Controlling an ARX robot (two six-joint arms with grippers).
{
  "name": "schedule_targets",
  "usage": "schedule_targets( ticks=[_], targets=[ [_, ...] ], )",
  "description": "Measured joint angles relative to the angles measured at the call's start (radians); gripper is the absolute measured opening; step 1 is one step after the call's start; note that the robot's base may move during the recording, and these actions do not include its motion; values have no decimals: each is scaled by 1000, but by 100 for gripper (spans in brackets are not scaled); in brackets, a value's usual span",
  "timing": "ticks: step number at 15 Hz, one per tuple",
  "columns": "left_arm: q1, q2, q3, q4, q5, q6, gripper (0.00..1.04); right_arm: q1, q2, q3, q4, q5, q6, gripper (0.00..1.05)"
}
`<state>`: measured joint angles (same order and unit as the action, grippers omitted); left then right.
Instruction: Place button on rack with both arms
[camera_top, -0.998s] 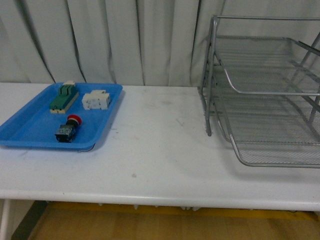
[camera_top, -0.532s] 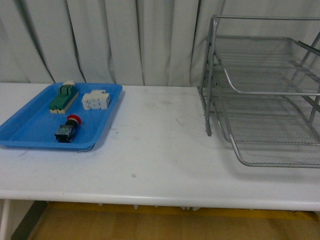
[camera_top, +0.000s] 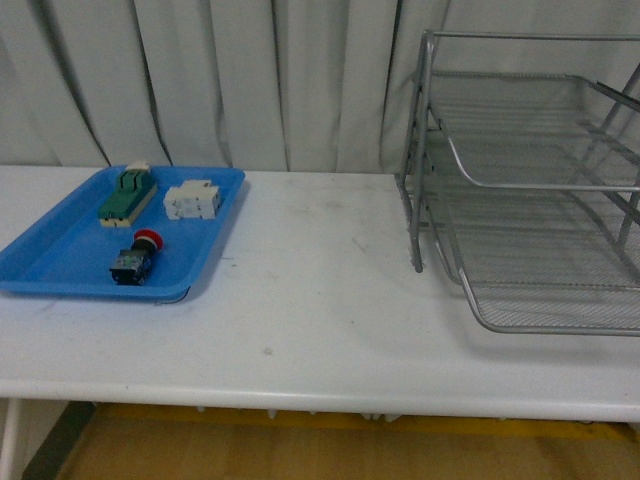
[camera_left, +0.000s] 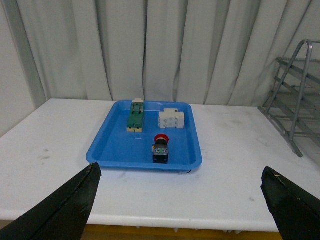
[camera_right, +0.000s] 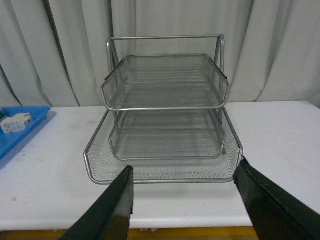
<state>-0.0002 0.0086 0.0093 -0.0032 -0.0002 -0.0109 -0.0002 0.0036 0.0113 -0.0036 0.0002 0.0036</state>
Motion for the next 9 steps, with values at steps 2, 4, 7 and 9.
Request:
schedule_targets(
  ticks=[2,4,7,9],
  targets=[
    [0,0,0,0,0,0,98,0,0,0,0,0,0,85],
    [0,0,0,0,0,0,98,0,0,0,0,0,0,99],
    [-34,237,232,-267,-11,-280,98,0,0,0,0,0,-1,98],
    [-45,459,266,-64,-6,-261,98,0,0,0,0,0,-1,98]
  ],
)
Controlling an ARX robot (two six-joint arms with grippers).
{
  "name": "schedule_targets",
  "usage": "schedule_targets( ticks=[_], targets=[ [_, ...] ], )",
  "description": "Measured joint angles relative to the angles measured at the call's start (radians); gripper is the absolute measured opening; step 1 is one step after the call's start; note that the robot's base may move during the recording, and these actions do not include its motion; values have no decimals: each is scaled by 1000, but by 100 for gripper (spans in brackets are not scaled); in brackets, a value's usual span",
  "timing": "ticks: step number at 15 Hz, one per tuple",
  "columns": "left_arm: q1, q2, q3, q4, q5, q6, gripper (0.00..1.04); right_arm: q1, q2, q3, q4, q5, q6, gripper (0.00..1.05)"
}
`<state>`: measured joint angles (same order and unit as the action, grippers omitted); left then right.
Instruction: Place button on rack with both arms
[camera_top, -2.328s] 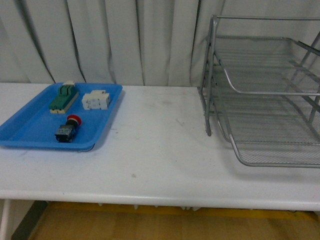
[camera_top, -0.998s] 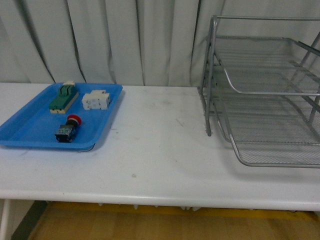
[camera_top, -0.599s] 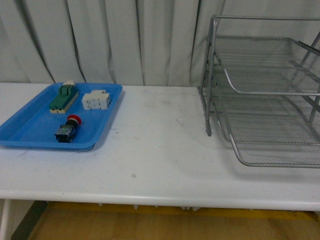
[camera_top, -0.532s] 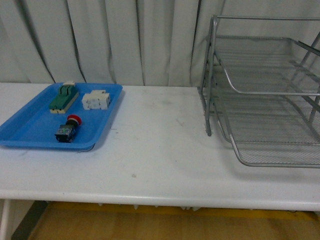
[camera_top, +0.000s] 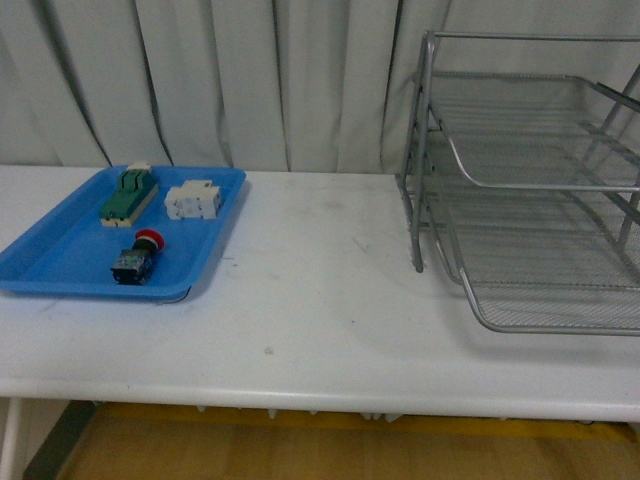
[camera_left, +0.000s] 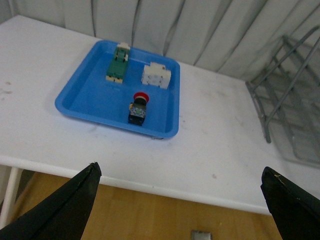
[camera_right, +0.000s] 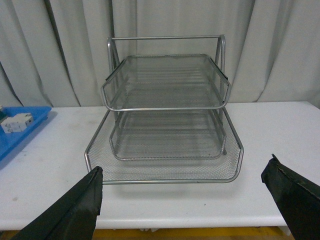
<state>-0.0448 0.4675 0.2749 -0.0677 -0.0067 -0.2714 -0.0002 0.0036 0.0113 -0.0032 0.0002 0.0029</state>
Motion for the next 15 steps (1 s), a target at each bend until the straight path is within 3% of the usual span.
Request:
schedule_targets(
  ticks=[2,4,8,12,15],
  targets=[
    [-31,314,48,216,10,50,98,0,0,0,0,0,0,98],
    [-89,672,225,389,7,105,98,0,0,0,0,0,0,98],
    [-124,1273,617,276,24,184,98,0,0,0,0,0,0,98],
    [-68,1585,984,109,-23,316,98,0,0,0,0,0,0,98],
    [-33,1661,1056,80,-47,362,98,0,0,0,0,0,0,98]
  ],
)
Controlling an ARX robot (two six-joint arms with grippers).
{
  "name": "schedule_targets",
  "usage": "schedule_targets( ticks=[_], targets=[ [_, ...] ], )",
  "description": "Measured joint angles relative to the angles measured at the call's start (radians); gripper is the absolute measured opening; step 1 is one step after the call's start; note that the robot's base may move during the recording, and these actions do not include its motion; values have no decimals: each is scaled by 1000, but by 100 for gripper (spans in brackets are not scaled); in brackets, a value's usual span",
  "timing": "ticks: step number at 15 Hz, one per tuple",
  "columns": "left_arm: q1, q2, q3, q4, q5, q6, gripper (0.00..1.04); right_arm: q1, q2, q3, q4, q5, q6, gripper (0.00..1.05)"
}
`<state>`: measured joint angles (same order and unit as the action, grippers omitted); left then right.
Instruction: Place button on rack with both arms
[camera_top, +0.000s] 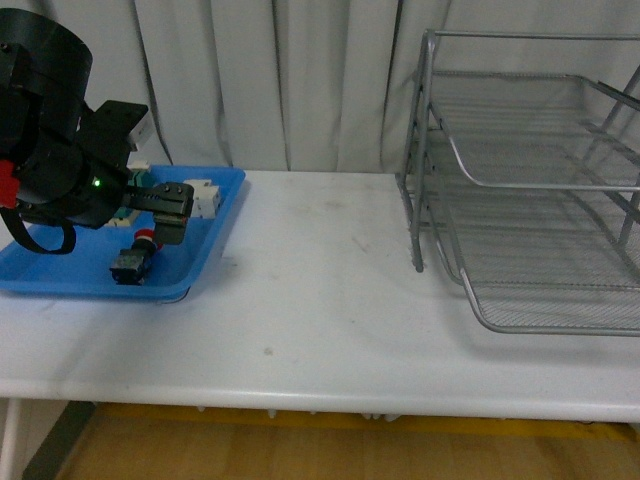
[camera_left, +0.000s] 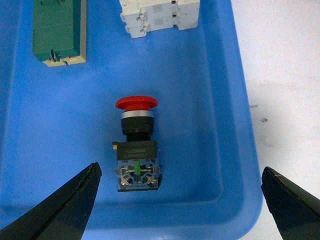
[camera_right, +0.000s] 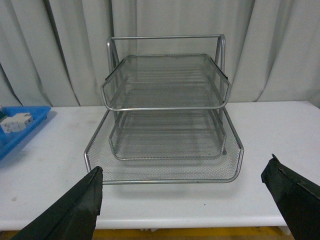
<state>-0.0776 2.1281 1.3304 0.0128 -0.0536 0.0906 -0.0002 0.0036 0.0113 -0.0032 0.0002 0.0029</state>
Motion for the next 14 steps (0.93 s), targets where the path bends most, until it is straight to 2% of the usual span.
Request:
schedule_targets(
  ticks=[8,14],
  targets=[
    [67,156,127,-32,-5,22,98,0,0,0,0,0,0,98],
    [92,210,167,-66,32,18,98,0,0,0,0,0,0,98]
  ],
)
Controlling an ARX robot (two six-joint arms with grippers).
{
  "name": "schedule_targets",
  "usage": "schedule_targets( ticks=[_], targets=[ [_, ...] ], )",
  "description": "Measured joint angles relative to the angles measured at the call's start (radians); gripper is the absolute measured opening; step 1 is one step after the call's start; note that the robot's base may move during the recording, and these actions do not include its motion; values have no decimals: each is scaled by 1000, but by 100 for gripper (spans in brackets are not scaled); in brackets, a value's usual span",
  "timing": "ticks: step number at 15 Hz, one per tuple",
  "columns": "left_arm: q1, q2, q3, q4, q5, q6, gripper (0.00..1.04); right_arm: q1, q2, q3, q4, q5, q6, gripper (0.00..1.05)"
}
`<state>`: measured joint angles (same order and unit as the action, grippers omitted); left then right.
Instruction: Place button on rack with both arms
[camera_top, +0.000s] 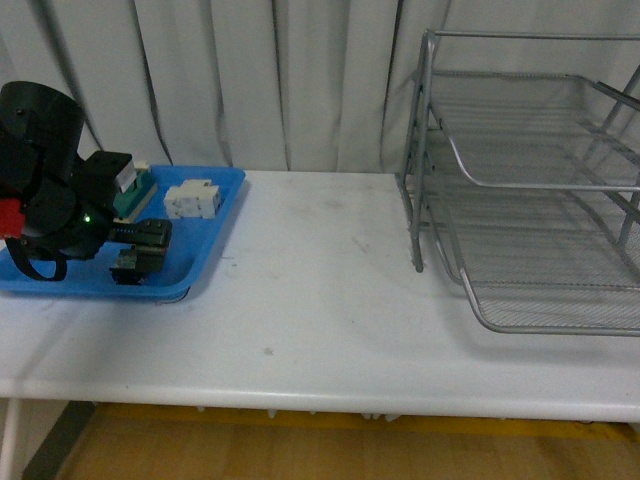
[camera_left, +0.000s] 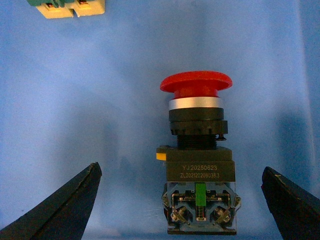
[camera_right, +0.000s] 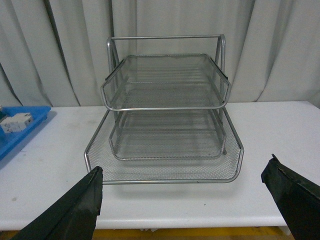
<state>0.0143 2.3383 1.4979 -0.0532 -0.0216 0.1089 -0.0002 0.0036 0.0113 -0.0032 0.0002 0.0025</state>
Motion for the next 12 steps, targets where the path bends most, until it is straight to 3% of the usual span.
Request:
schedule_targets(
  ticks=[5,10,11,12],
  targets=[
    [9,44,50,-4,8,-3,97,0,0,0,0,0,0,98],
    [8,66,68,-19,13,-4,45,0,0,0,0,0,0,98],
    [7,66,69,-16,13,-5,37,0,0,0,0,0,0,98],
    [7,66,69,-10,14,-5,36,0,0,0,0,0,0,98]
  ],
)
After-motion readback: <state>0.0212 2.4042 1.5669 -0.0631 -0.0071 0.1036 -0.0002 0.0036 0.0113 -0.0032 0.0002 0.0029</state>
